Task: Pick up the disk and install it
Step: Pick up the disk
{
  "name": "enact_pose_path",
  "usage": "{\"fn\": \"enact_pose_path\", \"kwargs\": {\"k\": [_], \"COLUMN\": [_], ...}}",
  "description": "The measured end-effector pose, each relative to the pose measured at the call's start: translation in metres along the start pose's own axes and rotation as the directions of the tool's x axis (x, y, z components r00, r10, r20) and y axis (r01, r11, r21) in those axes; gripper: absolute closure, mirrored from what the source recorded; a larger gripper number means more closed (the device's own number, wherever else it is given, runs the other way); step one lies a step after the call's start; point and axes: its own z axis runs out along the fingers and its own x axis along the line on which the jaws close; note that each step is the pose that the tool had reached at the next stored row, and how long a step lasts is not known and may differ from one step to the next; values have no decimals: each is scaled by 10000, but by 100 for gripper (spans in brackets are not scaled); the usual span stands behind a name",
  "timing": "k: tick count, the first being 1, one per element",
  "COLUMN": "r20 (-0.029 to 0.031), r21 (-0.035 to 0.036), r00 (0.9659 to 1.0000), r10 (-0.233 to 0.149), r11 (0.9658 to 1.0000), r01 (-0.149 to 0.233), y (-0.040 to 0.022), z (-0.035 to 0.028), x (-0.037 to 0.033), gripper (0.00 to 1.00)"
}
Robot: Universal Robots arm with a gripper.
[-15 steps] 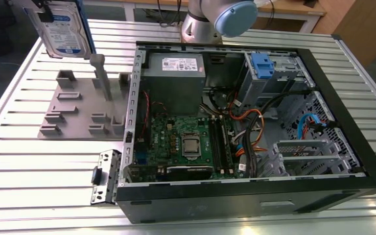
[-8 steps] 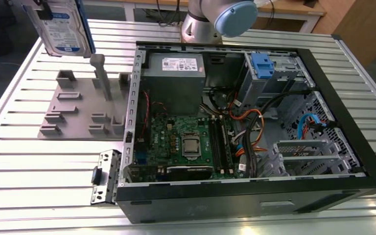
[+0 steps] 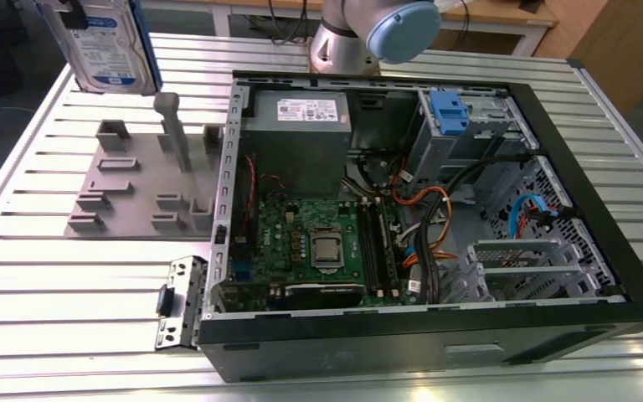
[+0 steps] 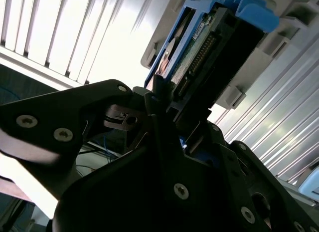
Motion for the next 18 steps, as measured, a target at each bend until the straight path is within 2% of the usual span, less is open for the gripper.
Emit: {"fn": "enact_pose_path", "kwargs": {"k": [18], "r20": [0], "r21": [0], "r00": [10000], "r10": [0], "r11": [10000], "r01": [0], "y": [2], "z": [-165], "x": [-6], "gripper": [64]}}
